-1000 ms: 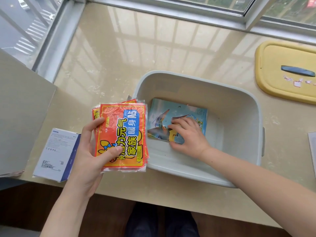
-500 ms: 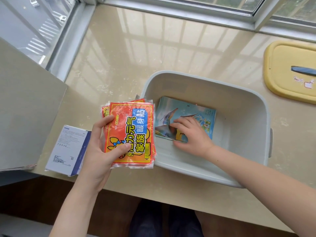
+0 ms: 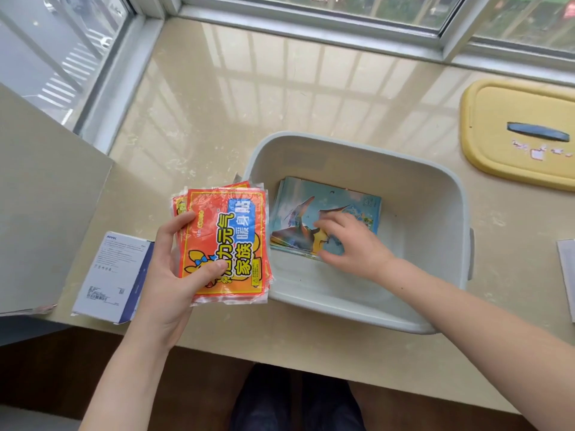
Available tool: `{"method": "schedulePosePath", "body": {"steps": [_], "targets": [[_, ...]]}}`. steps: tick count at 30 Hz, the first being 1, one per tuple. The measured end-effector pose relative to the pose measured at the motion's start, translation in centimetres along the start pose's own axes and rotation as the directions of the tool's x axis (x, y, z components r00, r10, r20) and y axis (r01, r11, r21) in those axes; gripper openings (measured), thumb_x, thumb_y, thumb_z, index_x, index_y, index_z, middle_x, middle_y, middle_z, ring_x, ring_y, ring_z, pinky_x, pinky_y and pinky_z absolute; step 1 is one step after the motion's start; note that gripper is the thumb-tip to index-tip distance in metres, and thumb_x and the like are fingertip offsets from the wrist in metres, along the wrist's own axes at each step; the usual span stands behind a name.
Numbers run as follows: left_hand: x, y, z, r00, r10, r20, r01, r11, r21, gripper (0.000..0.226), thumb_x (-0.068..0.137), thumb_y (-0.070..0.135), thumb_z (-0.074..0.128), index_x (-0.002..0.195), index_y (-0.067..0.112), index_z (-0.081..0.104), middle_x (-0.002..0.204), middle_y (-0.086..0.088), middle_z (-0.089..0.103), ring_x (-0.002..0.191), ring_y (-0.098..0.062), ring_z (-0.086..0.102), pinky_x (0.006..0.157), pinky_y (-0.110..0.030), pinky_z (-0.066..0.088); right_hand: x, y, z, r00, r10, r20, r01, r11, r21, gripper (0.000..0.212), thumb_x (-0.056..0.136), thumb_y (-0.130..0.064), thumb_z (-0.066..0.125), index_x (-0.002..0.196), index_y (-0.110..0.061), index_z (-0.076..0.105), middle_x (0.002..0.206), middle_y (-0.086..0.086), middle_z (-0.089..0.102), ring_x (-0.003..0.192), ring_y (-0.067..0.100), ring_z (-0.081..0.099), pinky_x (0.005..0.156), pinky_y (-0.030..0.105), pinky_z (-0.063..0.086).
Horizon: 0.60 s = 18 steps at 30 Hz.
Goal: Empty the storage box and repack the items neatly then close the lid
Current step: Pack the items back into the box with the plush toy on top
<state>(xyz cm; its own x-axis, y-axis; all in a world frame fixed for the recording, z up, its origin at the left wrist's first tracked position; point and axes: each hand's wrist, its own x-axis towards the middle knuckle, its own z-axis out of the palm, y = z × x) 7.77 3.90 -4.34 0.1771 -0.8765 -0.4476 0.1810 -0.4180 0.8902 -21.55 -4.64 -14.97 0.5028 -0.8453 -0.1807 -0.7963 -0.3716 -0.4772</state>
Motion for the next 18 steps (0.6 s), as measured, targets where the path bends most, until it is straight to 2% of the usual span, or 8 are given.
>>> {"method": "schedulePosePath", "body": {"steps": [2,4,6,8,10,12,15,18], "targets": [[-0.2,0.3,0.2,1.0,0.012,-0.009,-0.011,0.999,0.037,0.074,0.065,0.005,0.076,0.123,0.043,0.052,0.127,0.001,0.059,0.11,-0.028,0.066,0.076,-0.049,0.059,-0.3,-0.5,-2.2,0.989,-0.006,-0.148,0.018,0.997,0.077,0.041,0.086,-0.02,0.067,0.126,-0.011,0.061,0.121,0.005,0.061,0.114,0.025,0.053,0.097,0.04,0.045],[-0.5,0.8,0.4,0.999,0.026,-0.019,-0.025,0.996,0.081,0.075,0.063,0.007,0.078,0.123,0.045,0.053,0.129,0.0,0.058,0.111,-0.029,0.065,0.077,-0.05,0.059,-1.6,-1.0,-4.9,0.932,0.0,-0.363,0.024,0.998,0.06,0.035,0.086,-0.006,0.067,0.12,-0.004,0.064,0.114,0.009,0.064,0.109,0.026,0.054,0.097,0.032,0.043],[-0.8,1.6,0.8,0.999,0.034,-0.018,-0.032,0.994,0.102,0.077,0.062,0.008,0.08,0.124,0.046,0.052,0.128,0.001,0.058,0.111,-0.03,0.065,0.078,-0.051,0.058,-3.7,-0.9,-7.4,0.84,0.018,-0.542,-0.023,1.0,-0.002,0.034,0.084,0.003,0.067,0.118,-0.001,0.065,0.114,0.011,0.063,0.108,0.029,0.055,0.098,0.034,0.044],[-0.9,2.3,1.6,0.999,0.039,0.006,-0.04,0.994,0.106,0.084,0.06,0.006,0.088,0.125,0.045,0.052,0.127,0.002,0.059,0.109,-0.029,0.066,0.078,-0.052,0.058,-6.0,-0.1,-9.0,0.765,0.068,-0.641,-0.138,0.989,-0.059,0.037,0.085,0.001,0.066,0.121,-0.001,0.064,0.121,0.015,0.06,0.114,0.033,0.053,0.103,0.042,0.043],[-0.6,2.9,2.8,0.998,0.043,0.041,-0.048,0.992,0.118,0.084,0.059,0.008,0.088,0.126,0.044,0.051,0.127,0.002,0.059,0.108,-0.028,0.066,0.077,-0.052,0.059,-7.7,1.2,-9.6,0.72,0.183,-0.669,-0.306,0.95,-0.069,0.046,0.086,-0.008,0.065,0.131,-0.004,0.057,0.133,0.019,0.052,0.122,0.038,0.047,0.108,0.048,0.038],[0.1,3.2,4.5,0.995,0.044,0.087,-0.055,0.99,0.13,0.083,0.062,0.006,0.089,0.126,0.043,0.051,0.128,0.002,0.059,0.108,-0.026,0.067,0.077,-0.05,0.059,-8.6,2.4,-9.4,0.703,0.367,-0.609,-0.425,0.904,0.054,0.062,0.085,-0.013,0.069,0.142,-0.009,0.047,0.144,0.02,0.041,0.133,0.038,0.038,0.114,0.046,0.031],[1.6,3.0,7.8,0.981,0.043,0.188,-0.07,0.988,0.14,0.076,0.071,-0.009,0.078,0.124,0.038,0.053,0.121,0.005,0.064,0.101,-0.021,0.07,0.073,-0.04,0.061,-8.9,2.9,-8.5,0.725,0.526,-0.444,-0.427,0.849,0.31,0.078,0.084,-0.009,0.072,0.152,-0.014,0.033,0.153,0.012,0.035,0.144,0.025,0.029,0.117,0.031,0.023],[3.6,1.1,11.0,0.96,-0.012,0.279,-0.036,0.985,0.169,0.076,0.069,-0.013,0.078,0.123,0.034,0.055,0.116,-0.002,0.068,0.095,-0.026,0.072,0.072,-0.042,0.06,-9.0,3.0,-8.2,0.694,0.559,-0.453,-0.413,0.825,0.385,0.076,0.086,-0.004,0.069,0.153,-0.014,0.032,0.154,0.005,0.037,0.144,0.016,0.03,0.113,0.011,0.016]]}}
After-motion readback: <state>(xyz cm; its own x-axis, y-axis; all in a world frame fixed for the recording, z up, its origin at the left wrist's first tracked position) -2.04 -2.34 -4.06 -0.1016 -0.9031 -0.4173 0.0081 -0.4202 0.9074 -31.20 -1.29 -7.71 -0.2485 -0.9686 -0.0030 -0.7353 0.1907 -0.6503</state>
